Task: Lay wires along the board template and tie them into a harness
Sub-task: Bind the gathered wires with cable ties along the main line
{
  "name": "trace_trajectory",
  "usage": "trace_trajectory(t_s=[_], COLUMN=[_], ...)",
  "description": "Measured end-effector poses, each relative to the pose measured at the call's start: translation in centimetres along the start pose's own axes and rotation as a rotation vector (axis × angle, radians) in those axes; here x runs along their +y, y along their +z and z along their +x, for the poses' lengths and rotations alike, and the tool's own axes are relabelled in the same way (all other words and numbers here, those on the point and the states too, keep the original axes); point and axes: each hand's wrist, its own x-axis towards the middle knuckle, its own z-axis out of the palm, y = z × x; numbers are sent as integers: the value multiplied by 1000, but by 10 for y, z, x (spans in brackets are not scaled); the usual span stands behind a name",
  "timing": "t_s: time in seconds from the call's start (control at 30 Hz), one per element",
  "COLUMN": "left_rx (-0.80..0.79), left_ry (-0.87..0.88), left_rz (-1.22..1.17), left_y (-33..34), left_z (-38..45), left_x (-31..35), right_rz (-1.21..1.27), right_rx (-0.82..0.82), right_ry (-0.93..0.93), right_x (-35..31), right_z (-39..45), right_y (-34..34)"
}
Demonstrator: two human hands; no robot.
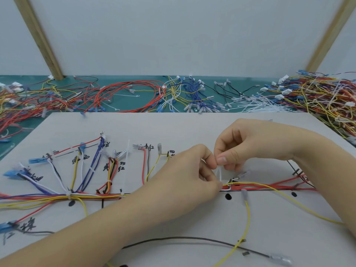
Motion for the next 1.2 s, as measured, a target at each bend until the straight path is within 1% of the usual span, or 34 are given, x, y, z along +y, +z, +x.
trace_trajectory(t_s=[0.17,0.37,0.43,0.53,0.67,0.83,1.2], left_rx=[72,89,80,49,61,79,14], left_ry=[-19,-61,-63,-46,-24,27,28], left_rz=[10,-13,-5,-55,-79,-22,131], left_y=[4,4,3,0,-1,2,2], left_z=[0,1,2,2,2,4,2], left_x=[-1,-1,0,2,2,0,5], right_rz=[58,20,-18,-53,-97,-171,-100], right_rx=[-56,-120,-63,26,27,49,128], right_ry=[-6,-16,-44,-75,-94,-87,-69], right_x=[-1,-3,-4,-4,-6,-7,-6], right_z=[-1,-2,-1,-1,-3,-2,-1], right_y=[0,3,3,2,2,3,2])
